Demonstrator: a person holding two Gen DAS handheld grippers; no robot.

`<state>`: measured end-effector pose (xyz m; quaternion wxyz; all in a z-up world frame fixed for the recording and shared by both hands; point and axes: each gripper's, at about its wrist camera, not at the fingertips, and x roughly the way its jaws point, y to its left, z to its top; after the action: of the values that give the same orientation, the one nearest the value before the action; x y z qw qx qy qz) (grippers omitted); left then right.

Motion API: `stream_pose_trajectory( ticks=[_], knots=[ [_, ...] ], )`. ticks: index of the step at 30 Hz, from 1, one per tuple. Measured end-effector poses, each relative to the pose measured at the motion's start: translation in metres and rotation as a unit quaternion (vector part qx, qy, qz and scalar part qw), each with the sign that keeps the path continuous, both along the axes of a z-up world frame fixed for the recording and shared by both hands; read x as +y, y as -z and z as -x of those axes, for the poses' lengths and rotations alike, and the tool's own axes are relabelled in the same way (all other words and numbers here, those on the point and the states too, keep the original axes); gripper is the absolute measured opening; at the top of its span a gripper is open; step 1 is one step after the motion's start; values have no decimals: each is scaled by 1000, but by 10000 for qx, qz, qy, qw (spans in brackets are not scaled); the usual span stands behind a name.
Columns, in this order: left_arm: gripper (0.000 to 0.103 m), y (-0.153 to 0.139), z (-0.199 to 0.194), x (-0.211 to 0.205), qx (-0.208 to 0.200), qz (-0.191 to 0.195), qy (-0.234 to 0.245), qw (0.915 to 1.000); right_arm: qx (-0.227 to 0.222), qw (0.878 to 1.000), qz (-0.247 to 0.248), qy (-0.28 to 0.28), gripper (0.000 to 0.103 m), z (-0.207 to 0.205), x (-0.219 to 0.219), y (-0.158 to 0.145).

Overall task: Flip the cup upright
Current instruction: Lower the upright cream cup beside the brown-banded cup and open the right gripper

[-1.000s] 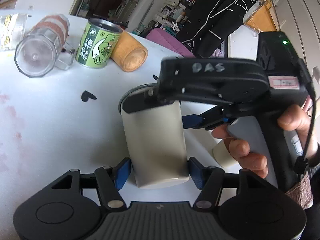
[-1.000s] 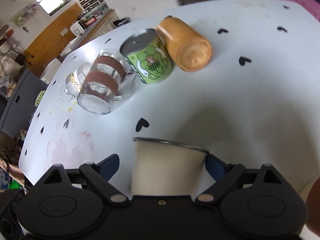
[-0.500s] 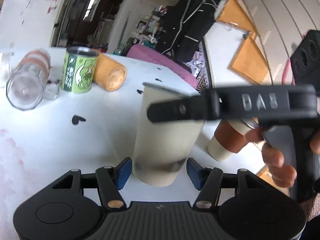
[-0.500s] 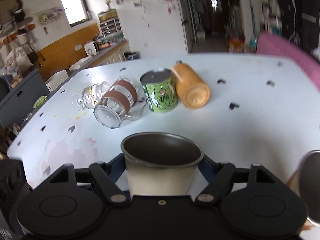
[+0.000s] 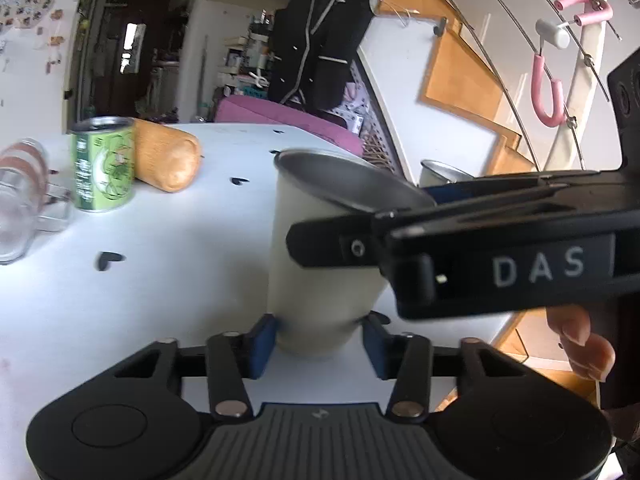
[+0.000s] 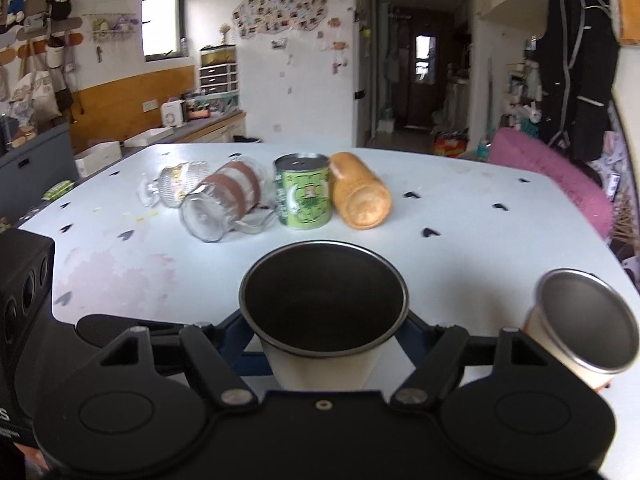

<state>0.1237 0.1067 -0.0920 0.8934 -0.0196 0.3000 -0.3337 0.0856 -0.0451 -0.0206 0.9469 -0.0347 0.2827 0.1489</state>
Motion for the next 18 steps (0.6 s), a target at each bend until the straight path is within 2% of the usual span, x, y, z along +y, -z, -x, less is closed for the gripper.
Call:
stream_pose_trajectory(
  ticks=[3, 10, 18],
  knots=[
    [40, 8, -6, -7, 154, 48, 40, 9999, -125, 9993, 186, 305, 76, 0, -7, 3],
    [40, 9, -4, -5, 97, 69, -18, 9999, -376, 9954, 386, 798, 76, -6, -24, 8],
    [40, 5, -3, 1, 36, 78, -112, 9999, -509, 9928, 495, 966, 76, -5, -26, 11]
  ],
)
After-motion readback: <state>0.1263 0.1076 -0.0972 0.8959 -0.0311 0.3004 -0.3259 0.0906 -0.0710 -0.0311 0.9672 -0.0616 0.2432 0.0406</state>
